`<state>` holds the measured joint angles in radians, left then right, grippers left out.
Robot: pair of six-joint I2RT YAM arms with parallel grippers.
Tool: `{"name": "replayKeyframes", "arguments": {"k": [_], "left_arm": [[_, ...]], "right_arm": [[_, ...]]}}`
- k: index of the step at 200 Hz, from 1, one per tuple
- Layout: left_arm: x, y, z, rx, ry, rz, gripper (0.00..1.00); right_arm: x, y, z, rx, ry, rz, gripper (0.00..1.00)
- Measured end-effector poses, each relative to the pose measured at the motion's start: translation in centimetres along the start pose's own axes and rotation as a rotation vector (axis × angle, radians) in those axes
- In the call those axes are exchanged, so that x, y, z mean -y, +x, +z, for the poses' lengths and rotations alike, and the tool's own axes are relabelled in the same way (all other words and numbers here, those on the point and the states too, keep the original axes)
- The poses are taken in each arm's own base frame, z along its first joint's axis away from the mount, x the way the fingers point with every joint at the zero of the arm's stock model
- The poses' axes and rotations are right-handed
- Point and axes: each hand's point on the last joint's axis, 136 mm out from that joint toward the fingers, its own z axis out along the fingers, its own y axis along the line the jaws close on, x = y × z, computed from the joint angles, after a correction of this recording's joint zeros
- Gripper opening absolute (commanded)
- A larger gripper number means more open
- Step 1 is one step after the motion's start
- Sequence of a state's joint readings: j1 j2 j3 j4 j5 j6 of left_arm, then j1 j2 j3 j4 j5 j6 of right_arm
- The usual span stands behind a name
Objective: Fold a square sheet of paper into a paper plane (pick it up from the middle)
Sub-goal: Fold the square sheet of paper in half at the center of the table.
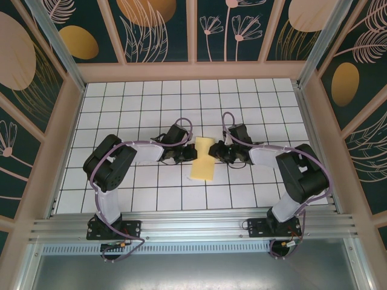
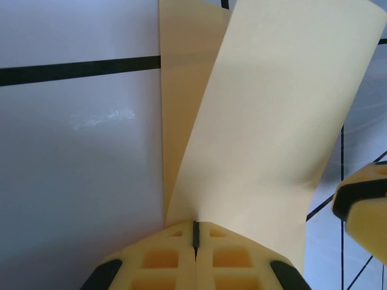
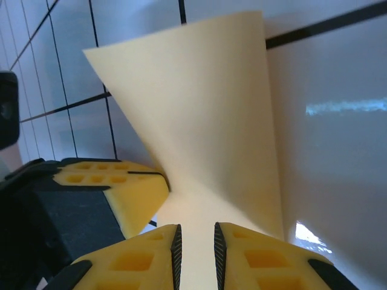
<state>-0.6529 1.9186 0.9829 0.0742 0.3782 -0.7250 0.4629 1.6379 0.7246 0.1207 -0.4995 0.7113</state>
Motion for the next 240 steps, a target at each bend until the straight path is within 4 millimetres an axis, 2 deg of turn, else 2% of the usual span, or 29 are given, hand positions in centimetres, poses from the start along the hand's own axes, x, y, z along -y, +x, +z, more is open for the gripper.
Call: {"name": "replayKeyframes", "arguments": {"k": [48, 111, 156, 194, 240], "left_arm": [[0.0, 0.0, 0.0, 0.001, -0.001, 0.007, 0.00], [0.0, 0.0, 0.0, 0.001, -0.001, 0.012, 0.00], [0.0, 0.0, 0.0, 0.000, -0.005, 0.015, 0.00], [0.0, 0.0, 0.0, 0.000, -0.006, 0.018, 0.00], [0.0, 0.0, 0.0, 0.002, -0.009, 0.020, 0.00]], "right_arm": [[2.5, 0.0, 1.1, -0.023, 0.037, 0.051, 0.26], [2.1, -0.3, 1.0, -0.025, 0.021, 0.051, 0.25], [0.1, -2.6, 0.9, 0.010, -0.010, 0.011, 0.25], [1.9, -2.2, 2.2, -0.021, 0.028, 0.034, 0.25], [1.9, -2.4, 2.2, -0.024, 0.032, 0.034, 0.25]]}}
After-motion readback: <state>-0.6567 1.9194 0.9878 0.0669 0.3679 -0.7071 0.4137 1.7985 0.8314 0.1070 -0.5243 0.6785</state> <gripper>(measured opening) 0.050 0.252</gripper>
